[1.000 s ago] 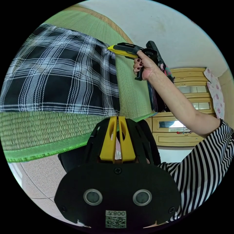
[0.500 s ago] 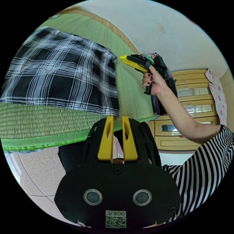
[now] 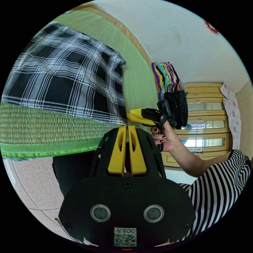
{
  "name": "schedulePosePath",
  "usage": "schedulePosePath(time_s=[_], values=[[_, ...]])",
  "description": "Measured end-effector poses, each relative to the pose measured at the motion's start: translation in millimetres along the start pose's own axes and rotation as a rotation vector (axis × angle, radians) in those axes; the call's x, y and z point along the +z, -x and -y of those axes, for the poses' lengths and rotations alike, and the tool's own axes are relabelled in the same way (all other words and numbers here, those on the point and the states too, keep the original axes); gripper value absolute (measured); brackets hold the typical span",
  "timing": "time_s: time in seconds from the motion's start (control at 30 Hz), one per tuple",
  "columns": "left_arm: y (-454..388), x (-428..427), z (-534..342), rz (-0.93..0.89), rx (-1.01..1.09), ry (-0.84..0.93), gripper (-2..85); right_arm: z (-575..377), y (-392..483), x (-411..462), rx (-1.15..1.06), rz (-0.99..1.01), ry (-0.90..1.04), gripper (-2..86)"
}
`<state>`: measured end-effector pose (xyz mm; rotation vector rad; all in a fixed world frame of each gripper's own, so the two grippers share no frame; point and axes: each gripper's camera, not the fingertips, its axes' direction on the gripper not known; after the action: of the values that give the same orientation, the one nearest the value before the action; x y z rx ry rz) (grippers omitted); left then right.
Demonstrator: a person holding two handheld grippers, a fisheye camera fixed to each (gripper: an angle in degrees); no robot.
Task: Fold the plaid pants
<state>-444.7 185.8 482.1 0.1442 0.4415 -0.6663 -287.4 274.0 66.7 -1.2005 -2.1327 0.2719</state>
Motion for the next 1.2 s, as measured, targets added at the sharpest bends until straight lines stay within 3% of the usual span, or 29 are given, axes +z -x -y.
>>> schedulePosePath(time_s=[0.43, 0.8, 1.0, 1.2], values=[[30, -24, -7, -0.036, 0.036, 0.0, 0.7, -21, -37, 37, 0.063, 0.18, -0.013, 8.2], [84, -67, -25, -0.068, -0.025, -0.044, 1.4, -31, -39, 53, 0.056, 0.215, -0.016, 2.5], [138, -106, -48, -0.195, -0.163, -0.137, 2.9, -38, -13, 45, 0.009, 0.174, -0.014, 1.7], [196, -131, -69, -0.479, -0.325, -0.277, 6.1, -53, 9, 39, -0.028, 0.137, -0.016, 1.5]])
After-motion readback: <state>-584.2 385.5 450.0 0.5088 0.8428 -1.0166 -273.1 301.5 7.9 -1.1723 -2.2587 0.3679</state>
